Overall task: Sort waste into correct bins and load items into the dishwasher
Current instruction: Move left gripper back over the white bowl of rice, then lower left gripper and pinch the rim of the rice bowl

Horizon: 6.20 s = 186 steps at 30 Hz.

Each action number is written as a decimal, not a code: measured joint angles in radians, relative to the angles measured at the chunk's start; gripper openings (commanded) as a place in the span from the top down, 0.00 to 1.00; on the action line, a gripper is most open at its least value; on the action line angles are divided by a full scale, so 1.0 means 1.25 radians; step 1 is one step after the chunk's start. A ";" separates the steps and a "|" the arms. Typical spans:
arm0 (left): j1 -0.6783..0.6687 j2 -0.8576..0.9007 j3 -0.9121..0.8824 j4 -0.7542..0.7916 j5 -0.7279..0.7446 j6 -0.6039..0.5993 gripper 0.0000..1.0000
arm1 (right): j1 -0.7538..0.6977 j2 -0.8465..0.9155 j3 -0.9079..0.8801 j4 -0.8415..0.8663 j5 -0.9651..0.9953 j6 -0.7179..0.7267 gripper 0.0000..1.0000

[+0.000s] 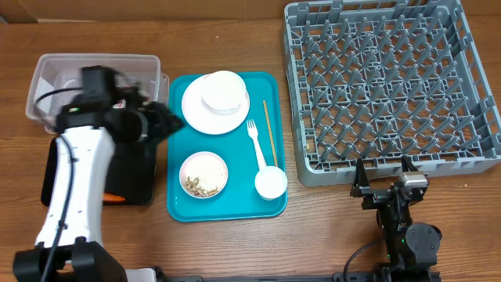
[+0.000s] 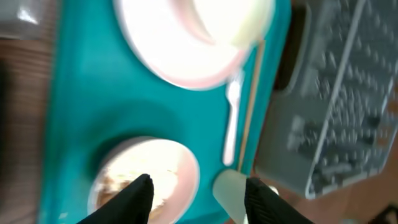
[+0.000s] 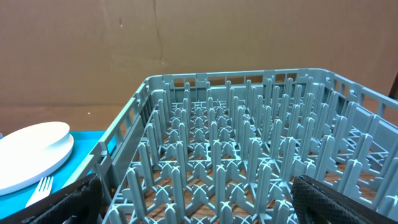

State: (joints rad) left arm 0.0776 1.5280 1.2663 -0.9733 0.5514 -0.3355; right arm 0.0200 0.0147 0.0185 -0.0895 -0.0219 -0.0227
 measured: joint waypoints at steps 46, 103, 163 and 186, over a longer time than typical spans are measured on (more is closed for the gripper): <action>-0.528 0.000 -0.075 0.042 -0.571 -0.257 0.70 | 0.000 0.000 0.000 0.000 0.000 0.000 0.00; -0.534 0.000 -0.221 0.180 -0.546 -0.296 0.66 | 0.000 0.000 0.000 0.000 0.000 0.000 0.00; -0.484 0.099 -0.221 0.211 -0.470 -0.295 0.78 | 0.000 0.000 0.000 0.000 0.000 0.000 0.00; -0.425 0.099 -0.221 0.214 -0.461 -0.292 0.81 | 0.000 0.000 0.000 0.000 0.000 0.000 0.00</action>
State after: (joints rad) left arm -0.4534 1.6524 0.9897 -0.7055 -0.0250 -0.7002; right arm 0.0200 0.0147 0.0185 -0.0898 -0.0219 -0.0227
